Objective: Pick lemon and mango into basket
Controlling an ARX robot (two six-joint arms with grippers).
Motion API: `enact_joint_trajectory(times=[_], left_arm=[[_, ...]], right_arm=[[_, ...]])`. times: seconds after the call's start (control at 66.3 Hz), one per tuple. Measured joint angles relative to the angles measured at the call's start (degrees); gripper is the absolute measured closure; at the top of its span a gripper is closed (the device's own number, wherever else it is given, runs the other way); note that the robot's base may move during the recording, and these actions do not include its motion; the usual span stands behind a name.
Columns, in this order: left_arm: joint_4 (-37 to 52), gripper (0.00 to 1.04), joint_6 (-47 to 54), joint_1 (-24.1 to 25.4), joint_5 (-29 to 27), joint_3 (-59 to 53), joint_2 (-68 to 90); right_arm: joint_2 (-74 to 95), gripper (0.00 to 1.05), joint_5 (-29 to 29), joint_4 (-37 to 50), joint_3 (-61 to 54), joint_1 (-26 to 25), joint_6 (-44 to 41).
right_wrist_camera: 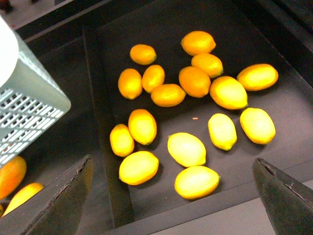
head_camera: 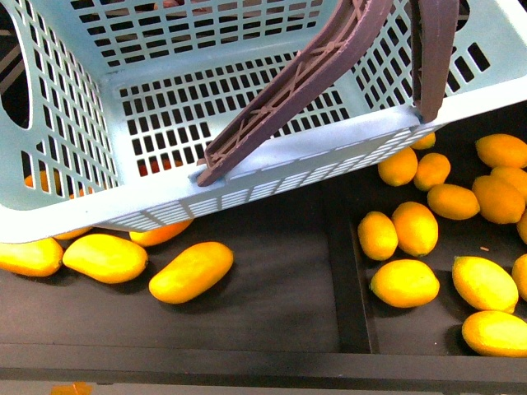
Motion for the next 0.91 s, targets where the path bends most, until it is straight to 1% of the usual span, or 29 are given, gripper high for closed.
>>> enact_joint_trajectory(times=[0.045,0.091,0.136,0.196,0.256,0.332,0.392,0.468,0.558,0.588,0.664,0.785,0.905], left_arm=[[0.0,0.90,-0.1,0.0,-0.1,0.0,0.0],[0.0,0.90,-0.1,0.1,-0.2,0.0,0.0],[0.0,0.90,0.0,0.1,-0.4,0.0,0.0],[0.0,0.90,-0.1,0.2,-0.5,0.0,0.0],[0.0,0.90,-0.1,0.2,-0.5,0.0,0.0],[0.0,0.90,-0.1,0.2,-0.6,0.0,0.0],[0.0,0.90,-0.1,0.2,-0.5,0.0,0.0],[0.0,0.90,-0.1,0.2,-0.3,0.0,0.0],[0.0,0.90,-0.1,0.2,-0.2,0.0,0.0],[0.0,0.90,-0.1,0.2,-0.2,0.0,0.0],[0.0,0.90,-0.1,0.2,-0.4,0.0,0.0],[0.0,0.90,-0.1,0.2,-0.4,0.0,0.0],[0.0,0.90,-0.1,0.2,-0.4,0.0,0.0]], right_arm=[[3.9,0.09,-1.2,4.1,0.3,-2.7,-0.3],[9.9,0.09,-2.1,10.0,0.7,-5.8,-1.2],[15.4,0.09,-2.6,15.1,0.9,-7.6,-2.3],[26.0,0.09,-3.3,24.3,1.6,-10.0,-4.1],[35.7,0.09,-3.3,32.2,2.5,-11.1,-6.2],[47.0,0.09,-4.0,39.6,4.5,-11.8,-7.8],[56.3,0.09,-4.7,44.3,6.9,-12.1,-9.2],[66.8,0.09,-4.5,47.9,10.6,-12.1,-11.6],[78.9,0.09,-3.1,48.7,16.1,-11.4,-14.2],[84.6,0.09,-2.4,48.2,19.3,-10.6,-15.1],[92.6,0.09,-0.8,47.2,25.3,-8.0,-17.6],[96.9,0.09,-0.1,44.6,31.6,-5.3,-21.0],[99.7,0.09,0.6,41.3,37.5,-4.2,-24.8]])
